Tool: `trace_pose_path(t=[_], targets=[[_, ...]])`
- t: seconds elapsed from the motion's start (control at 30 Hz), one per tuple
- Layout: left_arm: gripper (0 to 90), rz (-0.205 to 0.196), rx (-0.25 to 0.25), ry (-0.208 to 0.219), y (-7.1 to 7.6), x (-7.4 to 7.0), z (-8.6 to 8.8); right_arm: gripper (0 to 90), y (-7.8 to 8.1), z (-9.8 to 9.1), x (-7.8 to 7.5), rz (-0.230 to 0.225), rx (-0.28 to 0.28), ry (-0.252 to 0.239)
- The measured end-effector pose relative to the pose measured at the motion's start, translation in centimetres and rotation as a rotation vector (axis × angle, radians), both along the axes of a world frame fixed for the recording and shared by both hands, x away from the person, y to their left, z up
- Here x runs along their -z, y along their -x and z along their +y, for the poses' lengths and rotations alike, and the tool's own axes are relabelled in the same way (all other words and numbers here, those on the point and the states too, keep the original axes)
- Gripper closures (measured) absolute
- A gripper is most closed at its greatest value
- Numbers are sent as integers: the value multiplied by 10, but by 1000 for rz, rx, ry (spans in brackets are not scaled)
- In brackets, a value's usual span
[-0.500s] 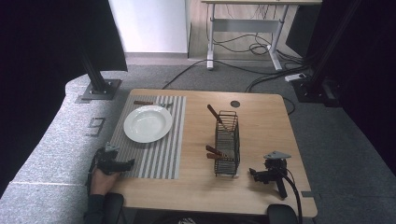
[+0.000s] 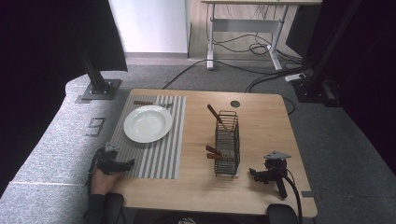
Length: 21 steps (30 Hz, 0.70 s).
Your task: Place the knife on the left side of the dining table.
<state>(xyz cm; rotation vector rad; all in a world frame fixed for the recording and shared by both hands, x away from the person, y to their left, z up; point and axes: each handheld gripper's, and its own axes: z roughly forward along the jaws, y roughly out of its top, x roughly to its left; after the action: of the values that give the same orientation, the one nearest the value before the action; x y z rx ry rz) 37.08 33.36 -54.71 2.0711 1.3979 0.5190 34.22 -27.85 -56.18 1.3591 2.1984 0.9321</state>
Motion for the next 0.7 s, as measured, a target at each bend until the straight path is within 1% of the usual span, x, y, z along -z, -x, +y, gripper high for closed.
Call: trace_pose_path(t=[0.03, 0.1, 0.2, 0.27, 0.37, 0.43, 0.47, 0.5, 0.53, 0.57, 0.6, 0.63, 0.7], targets=[[11, 0, 0, 2, 0, 0, 0, 0, 0, 0, 0, 0, 0, 0], [40, 0, -1, 1, 1, -1, -1, 0, 0, 0, 0, 0, 0, 0], [42, -3, -1, 7, 1, -2, -1, 0, 0, 0, 0, 0, 0, 0], [43, -5, -2, 25, 1, -5, -1, 0, 0, 0, 0, 0, 0, 0], [43, -9, -2, 35, 1, -8, -2, 0, 0, 0, 0, 0, 0, 0], [43, -20, 0, 55, 1, -13, -3, 0, 0, 0, 0, 0, 0, 0], [43, -20, 0, 55, 1, -13, -3, 0, 0, 0, 0, 0, 0, 0], [43, -27, 1, 77, 0, -18, -5, 0, 0, 0, 0, 0, 0, 0], [43, -27, 1, 77, 0, -18, -5, 0, 0, 0, 0, 0, 0, 0], [44, -33, 0, 102, 0, -21, -6, 0, 0, 0, 0, 0, 0, 0], [44, -33, 0, 102, 0, -21, -6, 0, 0, 0, 0, 0, 0, 0], [45, -36, 2, 109, -2, -24, -8, 0, 0, 0, 0, 0, 0, 0], [46, -34, 6, 110, -3, -27, -11, 0, 0, 0, 0, 0, 0, 0]])
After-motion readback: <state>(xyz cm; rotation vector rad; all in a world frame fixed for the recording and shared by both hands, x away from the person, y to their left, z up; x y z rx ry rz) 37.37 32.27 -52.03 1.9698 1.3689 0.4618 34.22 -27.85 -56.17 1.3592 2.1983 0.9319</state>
